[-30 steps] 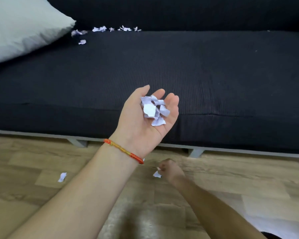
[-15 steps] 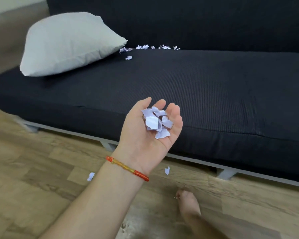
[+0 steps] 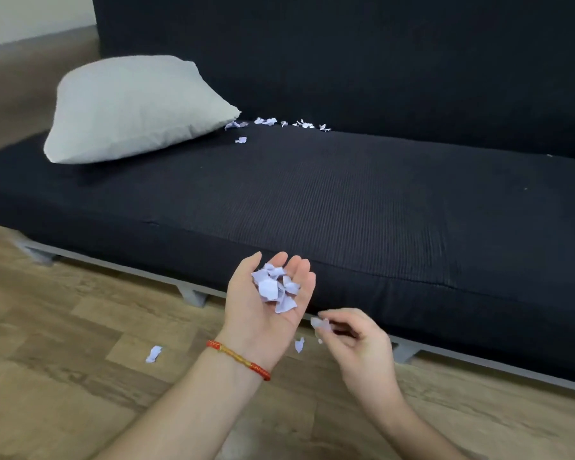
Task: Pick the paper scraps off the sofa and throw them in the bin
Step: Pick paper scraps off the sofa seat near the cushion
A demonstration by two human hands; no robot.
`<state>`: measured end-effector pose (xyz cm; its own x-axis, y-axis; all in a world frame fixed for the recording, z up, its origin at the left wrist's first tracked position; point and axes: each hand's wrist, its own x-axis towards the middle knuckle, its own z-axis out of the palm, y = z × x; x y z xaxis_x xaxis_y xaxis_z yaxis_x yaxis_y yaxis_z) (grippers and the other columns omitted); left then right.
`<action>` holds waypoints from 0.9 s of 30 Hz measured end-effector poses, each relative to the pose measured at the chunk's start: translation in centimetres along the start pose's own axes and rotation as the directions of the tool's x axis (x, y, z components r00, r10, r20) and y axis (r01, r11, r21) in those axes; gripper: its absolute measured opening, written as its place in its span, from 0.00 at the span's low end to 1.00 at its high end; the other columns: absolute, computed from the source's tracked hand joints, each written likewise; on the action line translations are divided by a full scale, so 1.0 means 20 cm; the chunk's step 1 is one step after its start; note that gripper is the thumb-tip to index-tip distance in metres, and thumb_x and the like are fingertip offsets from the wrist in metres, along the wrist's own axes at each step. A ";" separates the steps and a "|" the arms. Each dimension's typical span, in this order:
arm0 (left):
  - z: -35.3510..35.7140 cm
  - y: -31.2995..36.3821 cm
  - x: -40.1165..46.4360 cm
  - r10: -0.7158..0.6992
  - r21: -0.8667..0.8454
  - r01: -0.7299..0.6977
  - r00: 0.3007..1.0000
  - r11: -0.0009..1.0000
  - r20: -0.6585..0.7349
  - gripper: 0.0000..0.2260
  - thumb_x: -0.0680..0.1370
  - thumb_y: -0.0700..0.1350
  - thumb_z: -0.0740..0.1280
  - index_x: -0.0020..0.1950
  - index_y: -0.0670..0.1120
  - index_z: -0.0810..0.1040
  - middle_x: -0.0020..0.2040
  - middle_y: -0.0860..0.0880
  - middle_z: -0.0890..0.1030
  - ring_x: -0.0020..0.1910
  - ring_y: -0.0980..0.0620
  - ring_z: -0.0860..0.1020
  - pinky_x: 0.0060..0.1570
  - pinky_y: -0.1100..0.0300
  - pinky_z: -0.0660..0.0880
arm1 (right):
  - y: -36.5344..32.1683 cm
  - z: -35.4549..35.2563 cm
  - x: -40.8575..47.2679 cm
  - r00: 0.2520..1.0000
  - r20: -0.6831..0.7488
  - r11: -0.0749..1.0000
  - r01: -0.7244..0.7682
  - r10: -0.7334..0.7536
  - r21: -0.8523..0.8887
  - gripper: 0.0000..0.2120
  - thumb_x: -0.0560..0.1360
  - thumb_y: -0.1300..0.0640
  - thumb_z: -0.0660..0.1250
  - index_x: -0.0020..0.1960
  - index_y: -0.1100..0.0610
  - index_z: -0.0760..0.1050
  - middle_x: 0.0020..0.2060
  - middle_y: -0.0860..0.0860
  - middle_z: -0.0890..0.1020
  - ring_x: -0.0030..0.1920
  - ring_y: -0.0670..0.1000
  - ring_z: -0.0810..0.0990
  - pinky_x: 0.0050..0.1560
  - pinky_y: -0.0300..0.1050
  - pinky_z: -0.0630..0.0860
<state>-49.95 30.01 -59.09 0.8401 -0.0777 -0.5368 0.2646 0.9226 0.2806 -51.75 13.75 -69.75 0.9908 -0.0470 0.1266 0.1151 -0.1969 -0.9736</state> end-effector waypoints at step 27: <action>-0.03 0.03 0.04 0.043 0.025 -0.048 0.980 0.999 0.192 0.11 0.79 0.43 0.64 0.48 0.39 0.84 0.55 0.39 0.83 0.55 0.41 0.84 0.51 0.48 0.83 | -0.60 0.13 0.27 0.937 0.079 0.890 0.349 -0.341 -0.293 0.08 0.79 0.49 0.69 0.55 0.42 0.86 0.46 0.34 0.85 0.54 0.42 0.83 0.52 0.39 0.80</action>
<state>-49.34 30.64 -59.82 0.9259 -0.1093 -0.3615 0.2353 0.9157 0.3258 -47.54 18.43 -57.78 0.8945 0.1002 0.4356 0.4271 -0.4789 -0.7669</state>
